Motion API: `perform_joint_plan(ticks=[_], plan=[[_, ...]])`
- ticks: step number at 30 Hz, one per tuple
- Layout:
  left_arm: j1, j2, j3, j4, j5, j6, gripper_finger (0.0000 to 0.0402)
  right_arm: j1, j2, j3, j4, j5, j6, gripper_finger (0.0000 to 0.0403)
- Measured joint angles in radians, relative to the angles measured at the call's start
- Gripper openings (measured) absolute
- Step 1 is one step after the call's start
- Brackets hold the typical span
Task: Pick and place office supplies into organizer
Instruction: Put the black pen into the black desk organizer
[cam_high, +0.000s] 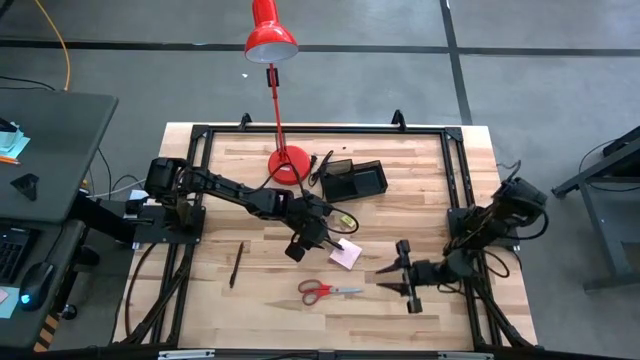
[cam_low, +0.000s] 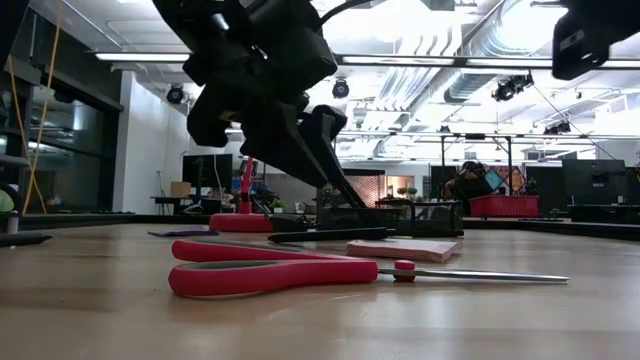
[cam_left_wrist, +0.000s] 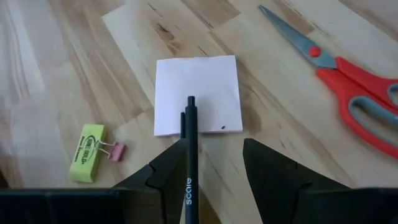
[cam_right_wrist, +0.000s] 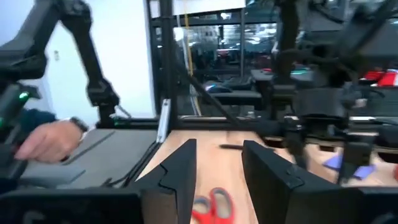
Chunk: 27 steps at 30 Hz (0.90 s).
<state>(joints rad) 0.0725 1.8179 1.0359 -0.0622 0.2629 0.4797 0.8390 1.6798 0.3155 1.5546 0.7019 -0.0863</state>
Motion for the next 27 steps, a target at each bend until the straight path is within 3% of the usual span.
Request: perform_joint_plan(ticks=[3,11,18,27], plan=[[-0.001,0.0,0.0,0.019,0.012,-0.039,0.0145,-0.014,-0.01,-0.013,0.0,-0.005,0.008,0.0119],[-0.001,0.021,0.0,-0.011,-0.099,-0.095,0.0145,-0.002,-0.012,-0.013,-0.053,-0.018,-0.051,0.0119],[-0.001,0.048,0.001,0.006,-0.124,-0.099,0.0145,-0.012,-0.012,-0.014,-0.081,-0.018,-0.053,0.0119],[0.0,0.121,0.084,-0.051,-0.147,-0.087,0.0145,-0.021,-0.012,-0.014,-0.105,-0.026,-0.025,0.0119]])
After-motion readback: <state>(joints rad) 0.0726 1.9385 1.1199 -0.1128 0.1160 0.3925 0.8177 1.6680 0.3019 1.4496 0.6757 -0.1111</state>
